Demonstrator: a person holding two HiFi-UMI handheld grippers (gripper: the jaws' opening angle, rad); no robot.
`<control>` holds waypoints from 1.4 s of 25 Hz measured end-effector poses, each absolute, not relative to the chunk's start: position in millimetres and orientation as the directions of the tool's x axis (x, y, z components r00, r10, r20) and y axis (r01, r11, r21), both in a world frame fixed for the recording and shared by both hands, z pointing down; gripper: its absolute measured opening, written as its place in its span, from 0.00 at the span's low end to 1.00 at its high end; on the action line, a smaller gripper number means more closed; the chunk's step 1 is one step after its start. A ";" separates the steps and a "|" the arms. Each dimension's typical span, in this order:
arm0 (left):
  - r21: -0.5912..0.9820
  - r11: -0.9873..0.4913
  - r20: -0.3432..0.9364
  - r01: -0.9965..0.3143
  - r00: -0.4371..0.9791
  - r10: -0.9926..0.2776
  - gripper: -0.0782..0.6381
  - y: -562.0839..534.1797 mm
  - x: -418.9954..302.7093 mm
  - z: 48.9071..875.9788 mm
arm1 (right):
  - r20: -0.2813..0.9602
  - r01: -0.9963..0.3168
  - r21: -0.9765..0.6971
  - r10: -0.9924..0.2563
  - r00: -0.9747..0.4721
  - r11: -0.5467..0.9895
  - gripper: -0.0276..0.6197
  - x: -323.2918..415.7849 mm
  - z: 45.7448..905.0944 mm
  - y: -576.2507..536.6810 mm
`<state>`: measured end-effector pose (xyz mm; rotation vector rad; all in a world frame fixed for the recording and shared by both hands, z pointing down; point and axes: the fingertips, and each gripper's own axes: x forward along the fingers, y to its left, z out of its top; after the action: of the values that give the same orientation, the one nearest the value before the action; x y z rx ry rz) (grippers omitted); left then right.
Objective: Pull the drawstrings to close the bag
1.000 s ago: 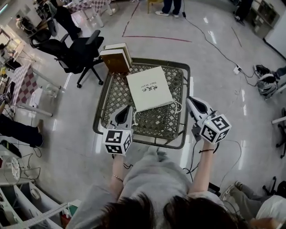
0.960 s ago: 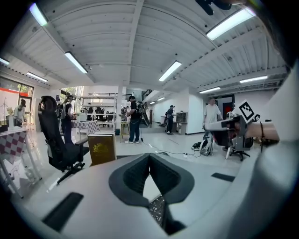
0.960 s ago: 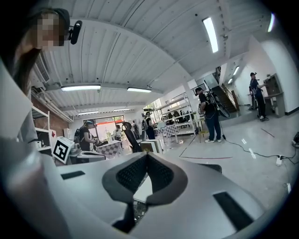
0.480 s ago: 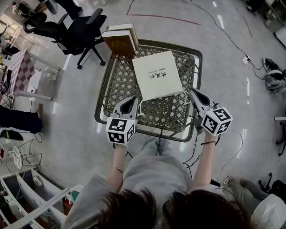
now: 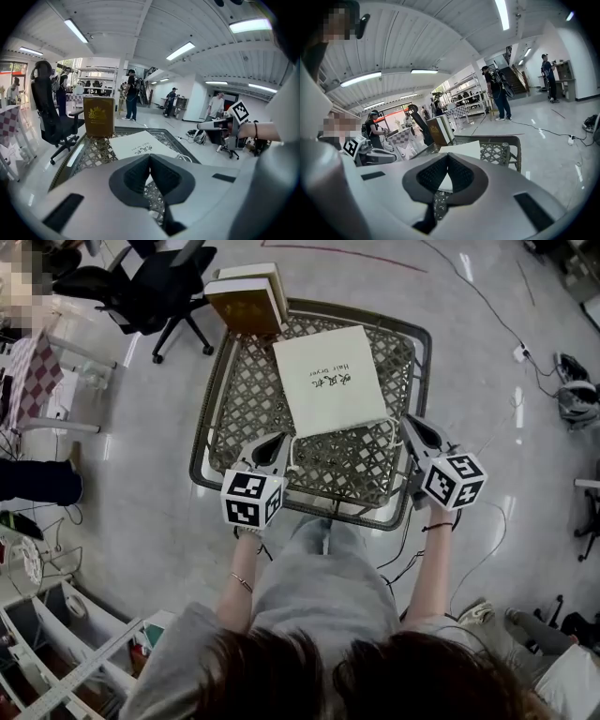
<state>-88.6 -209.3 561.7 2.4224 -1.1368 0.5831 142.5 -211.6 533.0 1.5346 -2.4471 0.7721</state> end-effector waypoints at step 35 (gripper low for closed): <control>0.162 -0.570 0.777 -0.806 0.460 -0.430 0.26 -212.5 -89.1 684.6 | 0.746 -0.831 -0.196 -0.471 -0.471 0.520 0.32 161.7 684.7 -239.2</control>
<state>-89.1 -212.5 684.6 2.1943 -1.0274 0.9557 161.7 -239.2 684.7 1.0551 -2.1295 0.7358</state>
